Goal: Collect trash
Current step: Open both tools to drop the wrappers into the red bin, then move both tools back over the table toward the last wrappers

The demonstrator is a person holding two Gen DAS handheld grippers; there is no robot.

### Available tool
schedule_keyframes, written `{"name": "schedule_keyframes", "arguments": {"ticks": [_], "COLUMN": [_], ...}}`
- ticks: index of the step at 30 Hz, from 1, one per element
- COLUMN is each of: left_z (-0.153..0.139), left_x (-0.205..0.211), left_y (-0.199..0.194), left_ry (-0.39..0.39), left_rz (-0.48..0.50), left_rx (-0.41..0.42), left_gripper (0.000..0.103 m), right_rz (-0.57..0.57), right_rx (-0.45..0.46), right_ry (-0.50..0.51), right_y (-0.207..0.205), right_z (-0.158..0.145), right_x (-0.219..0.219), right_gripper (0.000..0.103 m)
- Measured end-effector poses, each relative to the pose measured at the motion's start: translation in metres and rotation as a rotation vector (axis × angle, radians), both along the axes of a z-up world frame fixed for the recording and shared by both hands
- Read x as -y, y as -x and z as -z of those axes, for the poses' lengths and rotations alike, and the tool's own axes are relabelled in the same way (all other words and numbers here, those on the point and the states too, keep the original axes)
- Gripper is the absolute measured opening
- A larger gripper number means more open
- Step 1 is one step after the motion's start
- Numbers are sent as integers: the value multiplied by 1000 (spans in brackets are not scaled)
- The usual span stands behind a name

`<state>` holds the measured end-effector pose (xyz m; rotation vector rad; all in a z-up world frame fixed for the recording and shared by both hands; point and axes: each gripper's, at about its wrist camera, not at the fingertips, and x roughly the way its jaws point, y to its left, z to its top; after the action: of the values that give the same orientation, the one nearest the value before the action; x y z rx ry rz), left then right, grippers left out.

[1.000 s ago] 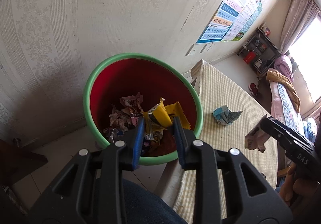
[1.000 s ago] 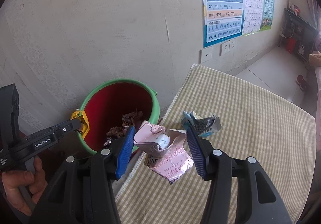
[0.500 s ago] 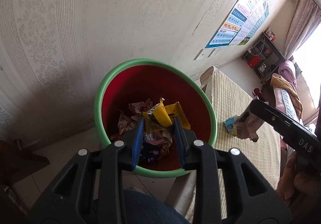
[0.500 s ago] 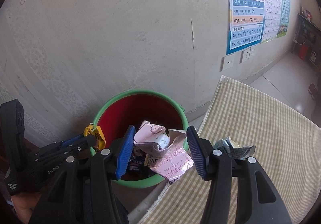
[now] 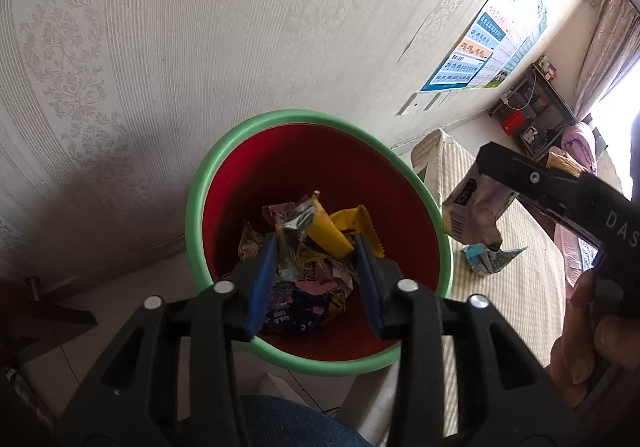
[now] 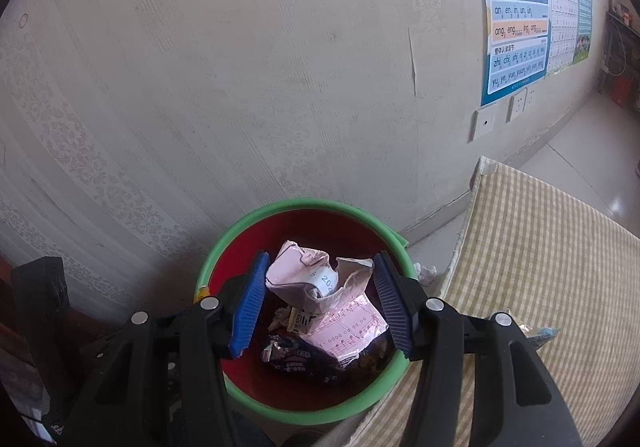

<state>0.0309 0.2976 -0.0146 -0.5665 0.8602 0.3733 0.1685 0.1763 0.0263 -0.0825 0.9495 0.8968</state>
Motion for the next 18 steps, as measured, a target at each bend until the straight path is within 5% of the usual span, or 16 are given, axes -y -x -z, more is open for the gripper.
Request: {"name": "schedule_keyframes", "arguments": {"ticks": [1, 5, 10, 18], "left_z": [1, 8, 11, -3], "left_x": [0, 0, 8, 28], "left_y": [0, 0, 4, 11], "left_ry": [-3, 8, -6, -40], "left_rz": [-9, -10, -2, 38], "left_rx": [-9, -39, -55, -37], "left_gripper": [61, 75, 93, 97], "right_rz": [-3, 6, 33, 75], "right_rx": [2, 8, -17, -11], "right_ry": [-4, -21, -25, 3], "right_y": [0, 2, -1, 10], "right_z": [-1, -5, -5, -7], "right_x": [-2, 0, 14, 57], "right_gripper": [59, 78, 90, 96]}}
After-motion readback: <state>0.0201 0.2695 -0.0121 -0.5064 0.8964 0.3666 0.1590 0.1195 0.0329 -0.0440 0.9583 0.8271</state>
